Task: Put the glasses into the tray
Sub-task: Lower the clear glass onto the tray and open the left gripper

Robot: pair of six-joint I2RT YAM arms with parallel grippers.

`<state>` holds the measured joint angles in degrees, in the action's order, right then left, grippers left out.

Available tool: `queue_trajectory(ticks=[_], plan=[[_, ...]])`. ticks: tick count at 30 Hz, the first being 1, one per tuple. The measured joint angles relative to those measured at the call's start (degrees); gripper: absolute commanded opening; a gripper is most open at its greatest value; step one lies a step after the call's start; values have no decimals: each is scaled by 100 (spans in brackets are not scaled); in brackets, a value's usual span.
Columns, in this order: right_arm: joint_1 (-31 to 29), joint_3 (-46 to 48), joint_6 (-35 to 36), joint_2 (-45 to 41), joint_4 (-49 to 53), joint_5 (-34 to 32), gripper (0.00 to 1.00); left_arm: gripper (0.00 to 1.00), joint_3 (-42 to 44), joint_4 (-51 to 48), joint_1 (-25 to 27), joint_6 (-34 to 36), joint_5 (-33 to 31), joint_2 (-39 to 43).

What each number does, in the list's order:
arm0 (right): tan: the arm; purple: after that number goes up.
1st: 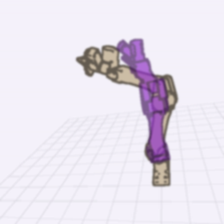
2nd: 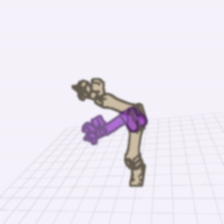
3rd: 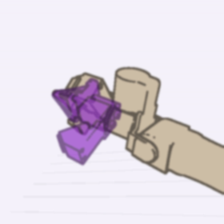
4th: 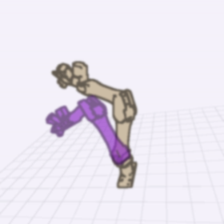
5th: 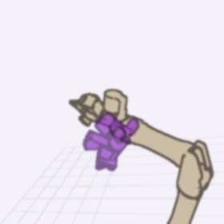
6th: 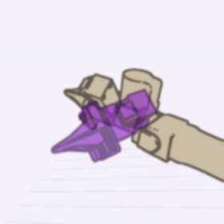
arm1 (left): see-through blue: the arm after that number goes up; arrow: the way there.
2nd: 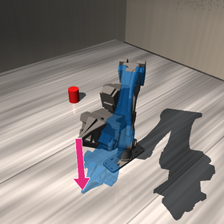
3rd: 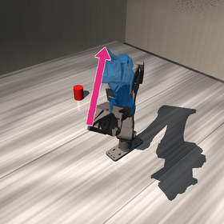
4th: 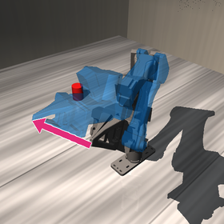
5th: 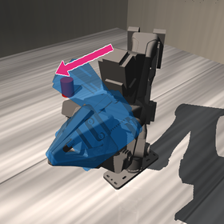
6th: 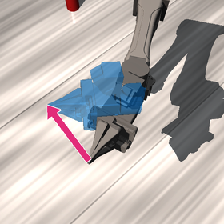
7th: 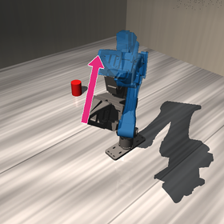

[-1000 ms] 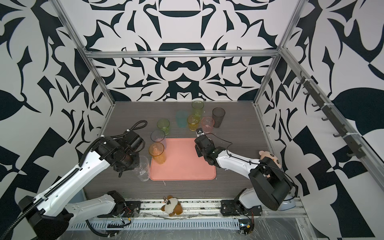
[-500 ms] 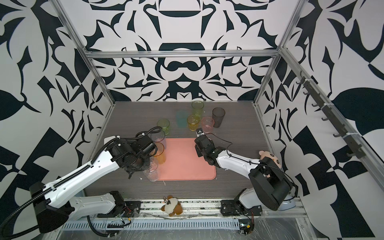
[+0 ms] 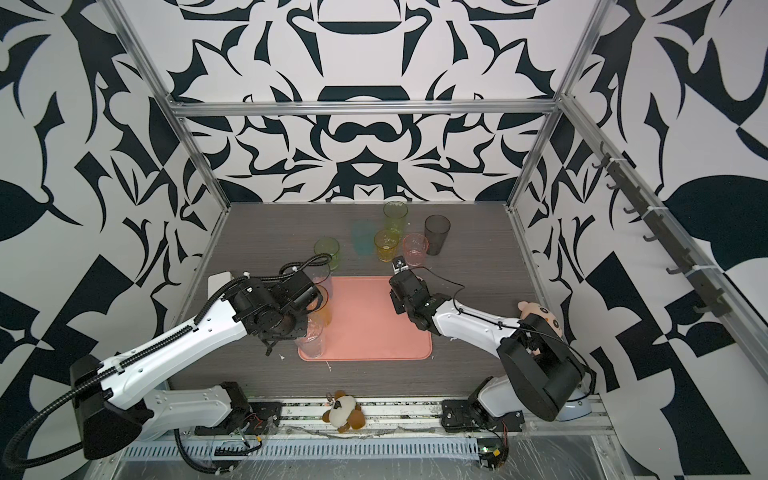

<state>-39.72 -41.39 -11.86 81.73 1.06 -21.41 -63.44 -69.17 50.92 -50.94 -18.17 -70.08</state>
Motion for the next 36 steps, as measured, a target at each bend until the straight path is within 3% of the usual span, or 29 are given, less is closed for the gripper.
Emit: queue_trajectory(ticks=[24, 36], plan=[[0, -2, 0, 0, 44, -4, 47, 1, 396, 479, 0, -2, -92, -81], [0, -4, 0, 0, 46, -7, 47, 27, 439, 496, 0, -39, -160, -101]])
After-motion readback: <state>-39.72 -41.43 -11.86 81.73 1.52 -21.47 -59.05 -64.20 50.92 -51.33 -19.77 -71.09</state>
